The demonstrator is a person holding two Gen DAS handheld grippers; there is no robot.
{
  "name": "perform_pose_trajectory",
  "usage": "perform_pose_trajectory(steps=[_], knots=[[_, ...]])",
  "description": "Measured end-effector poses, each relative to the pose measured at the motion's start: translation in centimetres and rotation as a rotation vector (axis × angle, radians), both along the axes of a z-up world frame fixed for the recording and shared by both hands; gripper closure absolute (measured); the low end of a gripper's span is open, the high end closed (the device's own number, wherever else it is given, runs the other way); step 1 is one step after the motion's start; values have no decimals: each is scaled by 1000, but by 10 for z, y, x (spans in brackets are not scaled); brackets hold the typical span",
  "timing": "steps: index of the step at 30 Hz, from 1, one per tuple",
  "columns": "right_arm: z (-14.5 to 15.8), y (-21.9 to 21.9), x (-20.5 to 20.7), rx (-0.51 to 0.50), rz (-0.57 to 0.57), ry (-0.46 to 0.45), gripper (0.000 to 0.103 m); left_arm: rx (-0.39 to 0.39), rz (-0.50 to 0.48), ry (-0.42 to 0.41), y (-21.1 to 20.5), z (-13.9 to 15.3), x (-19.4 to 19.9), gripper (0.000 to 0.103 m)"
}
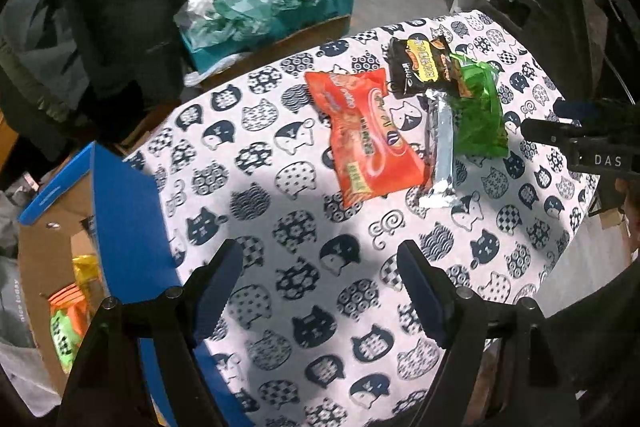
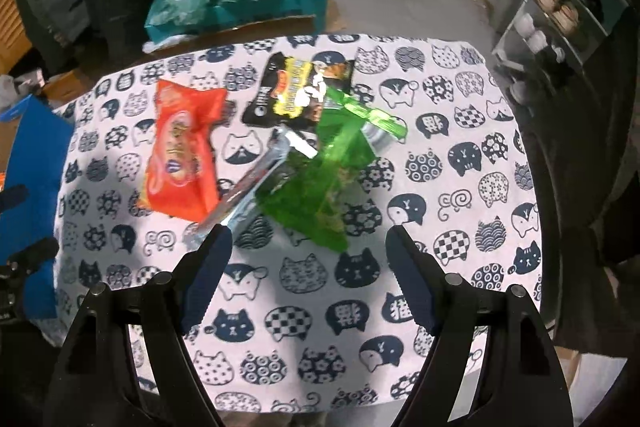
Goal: Organize snacks
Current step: 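Grasp the orange chip bag with left tool while right tool grasps green bag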
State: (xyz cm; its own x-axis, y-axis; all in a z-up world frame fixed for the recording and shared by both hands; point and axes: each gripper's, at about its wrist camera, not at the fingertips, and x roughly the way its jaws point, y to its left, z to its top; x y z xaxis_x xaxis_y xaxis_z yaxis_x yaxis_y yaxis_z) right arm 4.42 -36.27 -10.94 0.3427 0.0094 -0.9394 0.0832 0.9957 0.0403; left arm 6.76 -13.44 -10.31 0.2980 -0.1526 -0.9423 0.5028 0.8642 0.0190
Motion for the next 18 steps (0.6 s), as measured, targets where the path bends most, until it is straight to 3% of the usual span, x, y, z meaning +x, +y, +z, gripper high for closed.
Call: perform_pose_trajectory(steps=[7, 13, 18], knots=[[-18, -23, 24, 13, -39, 39, 25, -28, 42, 73, -24, -21, 31, 22], [-34, -37, 53, 80, -74, 81, 25, -20, 52, 100, -43, -35, 55, 22], [-55, -42, 75, 73, -97, 107, 25, -22, 96, 130, -56, -52, 77, 17]])
